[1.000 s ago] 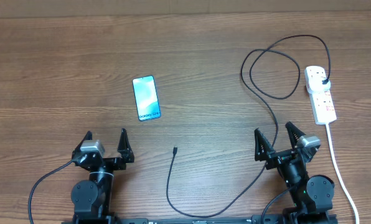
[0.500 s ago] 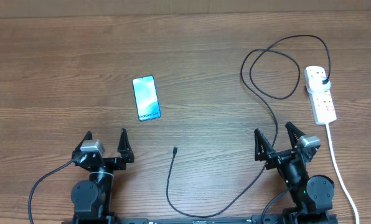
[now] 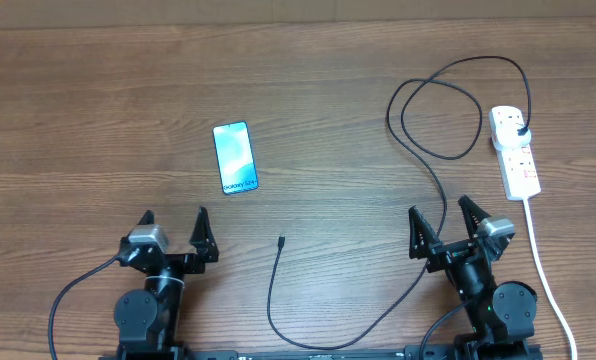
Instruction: Plug charger to phone and switch on socket
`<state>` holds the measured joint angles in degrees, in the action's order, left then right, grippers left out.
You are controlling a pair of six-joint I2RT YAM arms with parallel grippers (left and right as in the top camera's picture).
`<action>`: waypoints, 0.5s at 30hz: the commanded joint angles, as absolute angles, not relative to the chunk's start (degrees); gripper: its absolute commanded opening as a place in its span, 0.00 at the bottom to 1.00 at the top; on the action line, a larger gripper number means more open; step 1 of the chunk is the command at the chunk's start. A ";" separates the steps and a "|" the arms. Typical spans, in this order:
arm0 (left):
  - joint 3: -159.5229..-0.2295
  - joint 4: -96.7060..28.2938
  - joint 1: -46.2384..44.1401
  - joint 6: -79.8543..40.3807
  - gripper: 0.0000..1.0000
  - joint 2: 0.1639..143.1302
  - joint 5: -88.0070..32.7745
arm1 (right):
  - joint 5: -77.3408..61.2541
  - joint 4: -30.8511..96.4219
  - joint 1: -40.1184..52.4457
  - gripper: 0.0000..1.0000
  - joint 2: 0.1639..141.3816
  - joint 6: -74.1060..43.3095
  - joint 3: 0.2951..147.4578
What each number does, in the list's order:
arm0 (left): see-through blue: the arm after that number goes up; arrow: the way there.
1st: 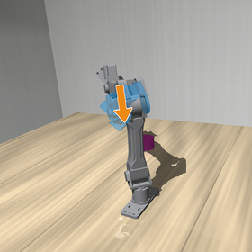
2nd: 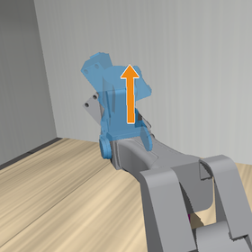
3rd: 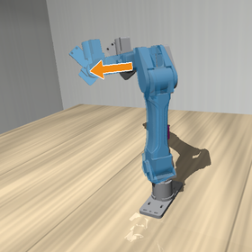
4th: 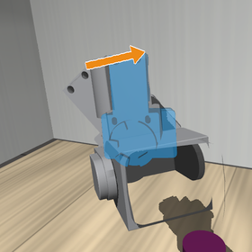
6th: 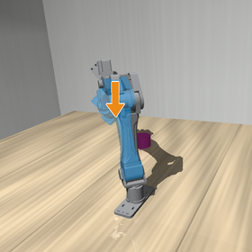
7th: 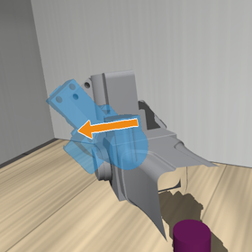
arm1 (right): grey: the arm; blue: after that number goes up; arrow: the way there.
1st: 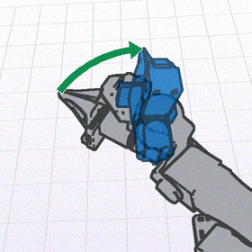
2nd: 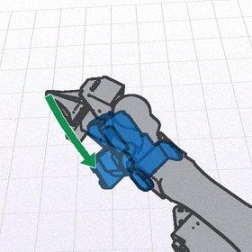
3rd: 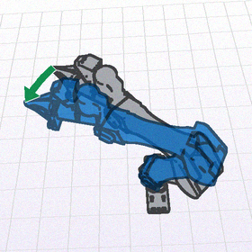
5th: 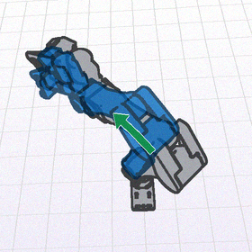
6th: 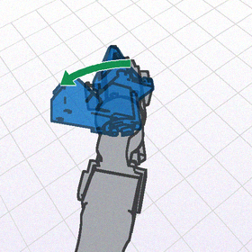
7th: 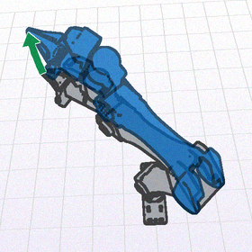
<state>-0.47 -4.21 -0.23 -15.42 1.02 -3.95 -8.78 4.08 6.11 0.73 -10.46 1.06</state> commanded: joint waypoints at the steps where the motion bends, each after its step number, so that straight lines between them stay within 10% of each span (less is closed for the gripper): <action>1: -0.60 -4.40 -0.03 -17.02 1.00 3.03 -8.75 | -8.88 3.99 6.37 1.00 0.23 -9.98 0.45; 15: -10.41 -8.01 -0.01 -16.10 1.00 21.47 -10.57 | -8.86 3.99 6.37 1.00 0.23 -9.96 0.45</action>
<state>-3.99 -7.31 -0.23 -16.34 17.87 -9.28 -8.78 4.14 6.11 0.73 -10.46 1.06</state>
